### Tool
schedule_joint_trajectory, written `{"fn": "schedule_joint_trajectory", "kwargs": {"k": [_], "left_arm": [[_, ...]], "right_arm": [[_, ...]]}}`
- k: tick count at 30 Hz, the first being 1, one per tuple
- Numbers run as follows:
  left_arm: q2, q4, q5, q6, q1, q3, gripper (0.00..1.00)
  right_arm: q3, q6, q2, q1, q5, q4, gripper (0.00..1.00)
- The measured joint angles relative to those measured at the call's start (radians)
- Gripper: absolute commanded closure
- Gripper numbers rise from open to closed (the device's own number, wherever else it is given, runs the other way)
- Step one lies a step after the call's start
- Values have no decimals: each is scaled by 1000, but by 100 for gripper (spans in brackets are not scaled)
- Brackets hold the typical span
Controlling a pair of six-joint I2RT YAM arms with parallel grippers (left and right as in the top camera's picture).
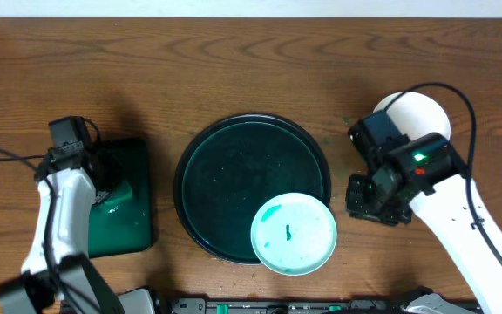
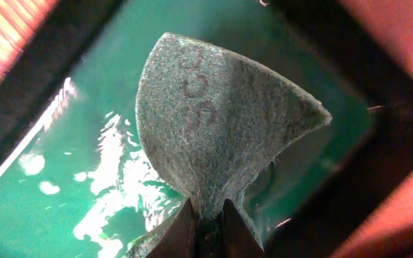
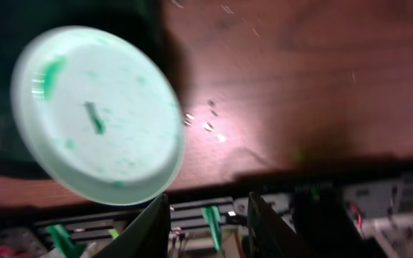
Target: Clean dirty plates on tray and stack at the side
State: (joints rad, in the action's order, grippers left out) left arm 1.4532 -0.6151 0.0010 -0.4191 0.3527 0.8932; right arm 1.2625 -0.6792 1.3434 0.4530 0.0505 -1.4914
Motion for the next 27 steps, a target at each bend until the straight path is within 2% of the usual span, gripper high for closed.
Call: {"fn": "schedule_joint_trajectory", "kwargs": {"k": [3,8,10,12,16,19,20,24,26,27], "left_arm": [[-50,-1,0,0,0,0,93],[-62,-5,0,0,0,0,93],[-62,-6,0,0,0,0,93],[-62,-7,0,0,0,0,93],[-62,-8,0,0,0,0,93],[-62,-8,0,0,0,0,93],[-62,-8,0,0,0,0,93],[-62,-9,0,0,0,0,93],[-62,-9,0,0,0,0,93],[-62,-9,0,0,0,0,93]], "right_arm": [[-98,-41,0,0,2,33,58],[-303,-76,5,0,78,197,55],[-364,-80,5,0,113,259,50],[-402,-84,8,0,142,322,47],[-443,-91,8,8,163,407,46],[-479,-93,8,31,183,468,57],[-491,-94,7,40,191,490,67],[-520,-100,8,63,225,538,92],[-522,-104,8,62,230,549,99],[-522,-106,8,63,230,554,99]]}}
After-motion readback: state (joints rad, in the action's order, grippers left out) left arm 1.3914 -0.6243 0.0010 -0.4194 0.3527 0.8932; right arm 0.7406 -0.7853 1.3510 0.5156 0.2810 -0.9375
